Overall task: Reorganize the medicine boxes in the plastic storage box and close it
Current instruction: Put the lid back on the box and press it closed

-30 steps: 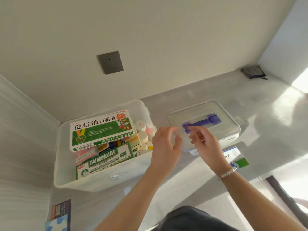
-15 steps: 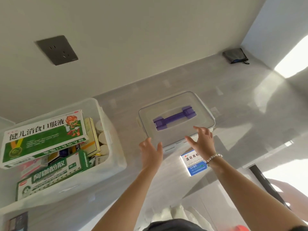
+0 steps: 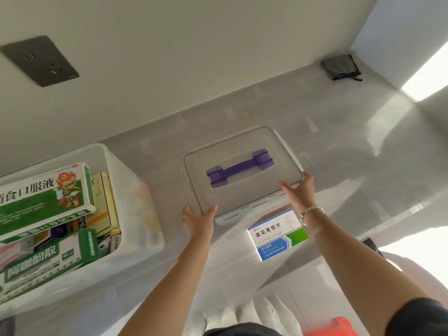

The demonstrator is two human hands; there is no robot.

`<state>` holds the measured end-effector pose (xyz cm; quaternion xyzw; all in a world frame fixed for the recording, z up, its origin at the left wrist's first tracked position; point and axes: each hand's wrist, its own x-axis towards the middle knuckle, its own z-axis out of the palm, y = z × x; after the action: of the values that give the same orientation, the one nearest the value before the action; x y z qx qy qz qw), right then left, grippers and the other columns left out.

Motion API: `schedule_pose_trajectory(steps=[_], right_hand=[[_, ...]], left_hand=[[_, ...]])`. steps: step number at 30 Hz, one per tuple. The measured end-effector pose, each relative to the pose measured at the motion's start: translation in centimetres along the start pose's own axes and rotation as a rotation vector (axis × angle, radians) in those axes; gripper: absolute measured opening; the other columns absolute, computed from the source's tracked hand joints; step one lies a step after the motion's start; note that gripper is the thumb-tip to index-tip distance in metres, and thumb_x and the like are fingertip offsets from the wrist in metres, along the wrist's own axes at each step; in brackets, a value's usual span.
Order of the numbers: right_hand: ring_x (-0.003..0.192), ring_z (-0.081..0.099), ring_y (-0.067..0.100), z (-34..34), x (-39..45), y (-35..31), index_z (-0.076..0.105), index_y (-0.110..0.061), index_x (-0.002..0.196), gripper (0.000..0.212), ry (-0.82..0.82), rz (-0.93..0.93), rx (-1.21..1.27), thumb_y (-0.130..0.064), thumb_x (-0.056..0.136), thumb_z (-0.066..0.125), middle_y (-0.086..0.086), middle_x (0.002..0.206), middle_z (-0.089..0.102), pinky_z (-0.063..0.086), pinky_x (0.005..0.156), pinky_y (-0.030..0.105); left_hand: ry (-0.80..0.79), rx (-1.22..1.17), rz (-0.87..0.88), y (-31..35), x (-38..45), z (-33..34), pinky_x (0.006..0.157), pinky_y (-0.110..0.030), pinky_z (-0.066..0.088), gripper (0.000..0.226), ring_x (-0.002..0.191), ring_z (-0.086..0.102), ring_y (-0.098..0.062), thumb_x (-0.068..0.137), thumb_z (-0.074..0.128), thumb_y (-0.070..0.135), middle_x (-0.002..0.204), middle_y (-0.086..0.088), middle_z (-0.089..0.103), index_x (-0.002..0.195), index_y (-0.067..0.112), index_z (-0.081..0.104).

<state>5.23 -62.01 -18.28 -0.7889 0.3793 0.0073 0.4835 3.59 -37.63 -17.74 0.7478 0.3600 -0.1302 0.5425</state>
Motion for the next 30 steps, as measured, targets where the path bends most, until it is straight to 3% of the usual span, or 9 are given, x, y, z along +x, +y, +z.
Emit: schedule_pose_trajectory(steps=[5, 8, 12, 17, 20, 23, 25, 27, 30], right_hand=[[0.074, 0.057, 0.007, -0.8, 0.1, -0.6, 0.045, -0.010, 0.113, 0.059, -0.033, 0.063, 0.176, -0.024, 0.068, 0.080, 0.003, 0.101, 0.061, 0.044, 0.066, 0.020], [0.081, 0.064, 0.020, -1.2, -0.7, -1.0, 0.052, -0.002, 0.114, 0.056, -0.022, 0.045, 0.248, -0.022, 0.069, 0.078, 0.011, 0.099, 0.066, 0.047, 0.069, 0.026], [0.086, 0.062, 0.025, -1.9, -3.2, -1.8, 0.051, 0.003, 0.115, 0.052, -0.044, 0.022, 0.421, -0.019, 0.074, 0.075, 0.018, 0.103, 0.064, 0.050, 0.078, 0.036], [0.074, 0.055, 0.015, -2.6, -7.1, -4.3, 0.045, -0.008, 0.109, 0.038, -0.089, -0.048, 0.646, -0.014, 0.080, 0.069, 0.005, 0.093, 0.056, 0.048, 0.068, 0.028], [0.091, 0.055, 0.024, -2.6, -9.2, -7.0, 0.040, 0.006, 0.122, 0.049, -0.177, -0.099, 0.757, -0.009, 0.083, 0.065, 0.016, 0.106, 0.054, 0.047, 0.079, 0.037], [0.094, 0.058, 0.024, -2.0, -11.4, -9.7, 0.047, 0.005, 0.118, 0.039, -0.232, -0.113, 0.857, -0.006, 0.084, 0.063, 0.014, 0.099, 0.060, 0.045, 0.087, 0.037], [0.085, 0.059, 0.017, -1.1, -13.0, -11.1, 0.054, -0.007, 0.101, 0.021, -0.281, -0.108, 0.869, -0.011, 0.084, 0.064, 0.005, 0.089, 0.060, 0.045, 0.078, 0.031], [0.066, 0.055, 0.007, 0.1, -14.7, -12.4, 0.052, -0.017, 0.082, 0.015, -0.323, -0.139, 0.815, -0.019, 0.083, 0.067, -0.002, 0.076, 0.056, 0.040, 0.063, 0.019], [0.043, 0.049, -0.002, 2.3, -17.6, -14.2, 0.055, -0.016, 0.084, 0.017, -0.384, -0.171, 0.765, -0.025, 0.080, 0.069, -0.010, 0.059, 0.058, 0.034, 0.042, 0.010]], left_hand=[[-0.048, -0.241, -0.060, 1.1, 0.2, -0.4, 0.094, -0.041, 0.050, 0.075, 0.104, 0.061, -0.032, 0.073, 0.077, 0.011, 0.126, -0.023, 0.056, 0.133, -0.006, 0.035], [-0.040, -0.284, 0.103, 2.7, -0.7, -1.9, 0.090, -0.041, 0.052, 0.071, 0.086, 0.062, -0.021, 0.077, 0.073, 0.008, 0.118, -0.020, 0.059, 0.133, 0.001, 0.030], [-0.043, -0.269, 0.293, 5.0, -2.7, -4.5, 0.090, -0.046, 0.052, 0.070, 0.095, 0.065, -0.024, 0.077, 0.074, 0.014, 0.106, -0.009, 0.063, 0.131, 0.006, 0.032], [-0.034, -0.301, 0.481, 7.0, -6.0, -8.7, 0.082, -0.032, 0.051, 0.067, 0.089, 0.068, -0.013, 0.079, 0.071, 0.019, 0.097, 0.002, 0.067, 0.133, 0.019, 0.031], [-0.005, -0.410, 0.538, 7.6, -7.2, -11.9, 0.081, -0.032, 0.052, 0.054, 0.089, 0.069, -0.017, 0.084, 0.067, 0.015, 0.099, -0.003, 0.068, 0.127, 0.028, 0.036], [0.031, -0.537, 0.573, 7.7, -7.6, -15.6, 0.065, -0.012, 0.052, 0.050, 0.079, 0.068, -0.001, 0.088, 0.061, 0.010, 0.100, 0.007, 0.068, 0.127, 0.033, 0.039], [0.044, -0.610, 0.583, 7.4, -7.7, -18.4, 0.059, -0.010, 0.050, 0.049, 0.079, 0.068, 0.000, 0.090, 0.058, 0.007, 0.099, 0.011, 0.070, 0.127, 0.034, 0.041], [0.068, -0.621, 0.610, 6.6, -7.7, -21.4, 0.066, -0.015, 0.054, 0.046, 0.083, 0.069, 0.001, 0.091, 0.054, 0.006, 0.092, 0.015, 0.074, 0.127, 0.032, 0.041], [0.101, -0.620, 0.634, 5.0, -7.5, -26.1, 0.066, -0.013, 0.054, 0.052, 0.081, 0.070, 0.002, 0.093, 0.051, 0.007, 0.086, 0.018, 0.074, 0.140, 0.021, 0.033]])
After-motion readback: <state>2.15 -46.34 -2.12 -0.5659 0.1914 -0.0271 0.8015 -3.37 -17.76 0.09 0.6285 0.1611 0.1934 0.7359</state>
